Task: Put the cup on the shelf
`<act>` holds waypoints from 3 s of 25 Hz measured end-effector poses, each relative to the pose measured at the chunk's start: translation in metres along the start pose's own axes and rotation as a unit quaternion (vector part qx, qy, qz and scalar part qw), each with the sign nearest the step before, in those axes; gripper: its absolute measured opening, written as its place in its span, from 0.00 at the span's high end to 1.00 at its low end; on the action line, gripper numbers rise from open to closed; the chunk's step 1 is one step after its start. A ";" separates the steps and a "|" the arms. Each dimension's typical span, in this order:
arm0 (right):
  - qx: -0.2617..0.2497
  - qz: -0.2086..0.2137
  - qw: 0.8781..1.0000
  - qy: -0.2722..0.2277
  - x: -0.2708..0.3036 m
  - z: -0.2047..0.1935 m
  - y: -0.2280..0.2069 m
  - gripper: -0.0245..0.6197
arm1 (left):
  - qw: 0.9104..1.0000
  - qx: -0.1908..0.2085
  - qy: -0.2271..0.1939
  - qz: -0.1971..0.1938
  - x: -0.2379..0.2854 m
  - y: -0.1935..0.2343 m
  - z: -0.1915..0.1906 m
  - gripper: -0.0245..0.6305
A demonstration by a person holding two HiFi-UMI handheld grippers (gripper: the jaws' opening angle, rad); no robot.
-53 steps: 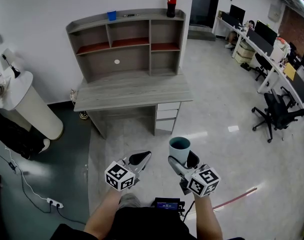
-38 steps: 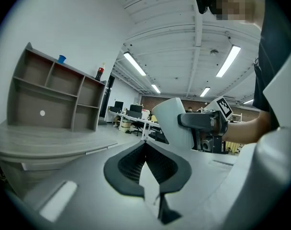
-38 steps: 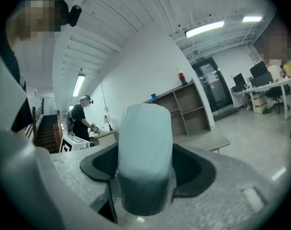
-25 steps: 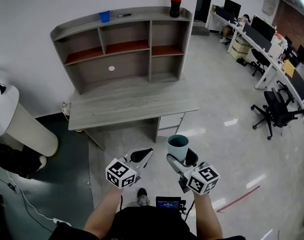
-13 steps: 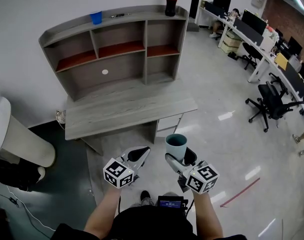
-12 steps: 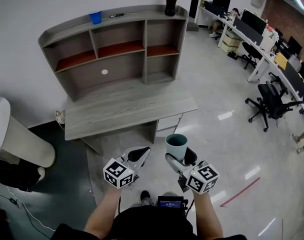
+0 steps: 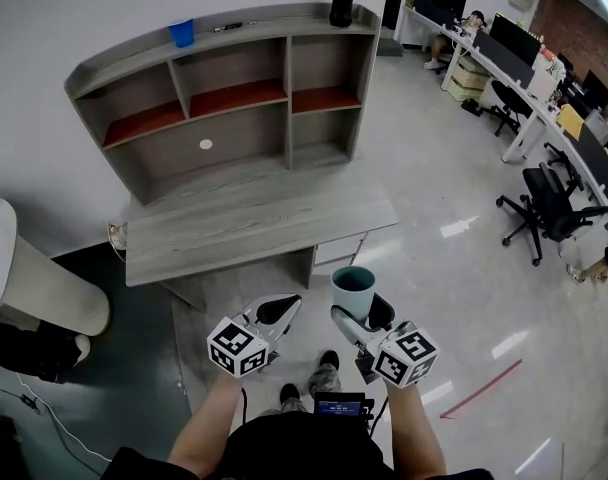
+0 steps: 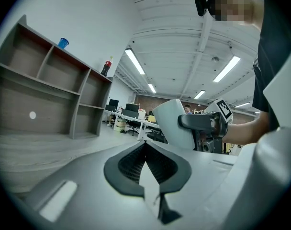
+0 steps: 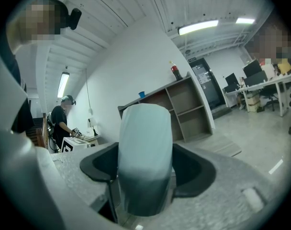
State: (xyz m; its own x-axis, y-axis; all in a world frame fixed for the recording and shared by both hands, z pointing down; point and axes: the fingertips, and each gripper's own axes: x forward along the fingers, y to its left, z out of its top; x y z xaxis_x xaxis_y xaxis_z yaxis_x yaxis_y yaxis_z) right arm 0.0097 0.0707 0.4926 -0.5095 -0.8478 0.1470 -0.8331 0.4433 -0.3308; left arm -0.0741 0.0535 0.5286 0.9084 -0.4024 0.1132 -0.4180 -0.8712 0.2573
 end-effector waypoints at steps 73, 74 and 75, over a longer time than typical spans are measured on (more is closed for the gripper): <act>0.001 -0.010 1.000 0.008 0.298 0.133 -0.256 0.43 | 1.000 0.015 0.016 -0.023 0.250 0.312 0.114 0.96; 0.001 -0.007 1.000 0.009 0.298 0.134 -0.258 0.43 | 1.000 0.015 0.015 -0.020 0.253 0.313 0.115 0.96; -0.001 -0.003 1.000 0.011 0.299 0.136 -0.260 0.43 | 1.000 0.015 0.014 -0.017 0.255 0.313 0.117 0.96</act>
State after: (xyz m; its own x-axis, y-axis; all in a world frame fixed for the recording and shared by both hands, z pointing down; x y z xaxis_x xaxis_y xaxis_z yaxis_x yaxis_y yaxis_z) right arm 0.1028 -0.3377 0.4959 -0.5094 -0.8438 0.1691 -0.8363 0.4390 -0.3284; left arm 0.0259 -0.3551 0.5260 0.9215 -0.3656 0.1313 -0.3871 -0.8923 0.2321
